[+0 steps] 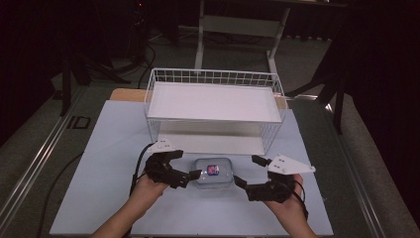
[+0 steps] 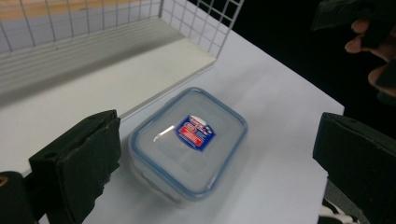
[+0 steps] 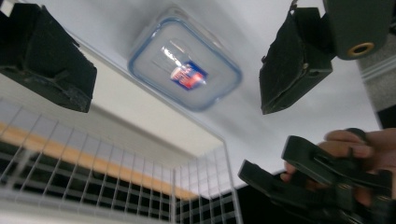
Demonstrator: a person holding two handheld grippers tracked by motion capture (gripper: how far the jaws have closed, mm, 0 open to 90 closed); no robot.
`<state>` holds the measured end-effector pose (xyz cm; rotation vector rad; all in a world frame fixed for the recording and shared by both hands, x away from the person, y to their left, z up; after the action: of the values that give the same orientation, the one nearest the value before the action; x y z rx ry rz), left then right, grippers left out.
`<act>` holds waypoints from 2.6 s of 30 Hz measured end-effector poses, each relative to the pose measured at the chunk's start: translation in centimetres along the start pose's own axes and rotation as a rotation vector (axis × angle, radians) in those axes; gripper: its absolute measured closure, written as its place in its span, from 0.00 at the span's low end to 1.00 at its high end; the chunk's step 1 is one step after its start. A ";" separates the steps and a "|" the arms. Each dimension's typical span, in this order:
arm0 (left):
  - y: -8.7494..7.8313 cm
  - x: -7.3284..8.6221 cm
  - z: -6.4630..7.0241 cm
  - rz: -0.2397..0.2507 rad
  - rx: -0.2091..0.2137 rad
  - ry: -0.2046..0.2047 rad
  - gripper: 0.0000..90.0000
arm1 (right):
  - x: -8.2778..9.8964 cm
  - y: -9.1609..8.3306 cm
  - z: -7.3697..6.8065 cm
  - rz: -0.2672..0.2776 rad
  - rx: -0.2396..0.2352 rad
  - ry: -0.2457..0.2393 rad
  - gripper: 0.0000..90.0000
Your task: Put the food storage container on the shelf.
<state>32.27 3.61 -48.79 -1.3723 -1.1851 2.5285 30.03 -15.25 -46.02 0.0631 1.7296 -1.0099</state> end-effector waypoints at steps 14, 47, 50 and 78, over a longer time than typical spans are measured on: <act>5.5 1.9 -3.9 -0.107 0.028 -0.238 0.02 | 2.9 7.7 3.8 -0.215 -0.063 0.279 0.15; 7.2 5.2 -4.0 -0.182 0.245 -0.512 0.52 | 6.8 10.5 4.3 -0.385 -0.376 0.728 0.47; 7.0 5.2 -3.8 -0.178 0.235 -0.500 0.53 | 6.8 10.3 4.0 -0.385 -0.357 0.709 0.48; 4.4 1.1 -3.6 -0.048 0.097 -0.357 0.59 | 3.8 8.4 4.2 -0.237 -0.298 0.568 0.54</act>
<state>35.57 3.07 -53.47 -0.8845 -1.1028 2.8327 35.80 -14.20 -54.24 -0.0535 2.4393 -0.9455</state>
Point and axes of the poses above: each handheld gripper's, and its own axes: y roughly forward along the jaws, x roughly out of its underside, z roughly to its right, the point moved 9 cm from there along y, roughly forward along the jaws, and after that the axes turned 11 degrees about -z, right-handed, at the moved point
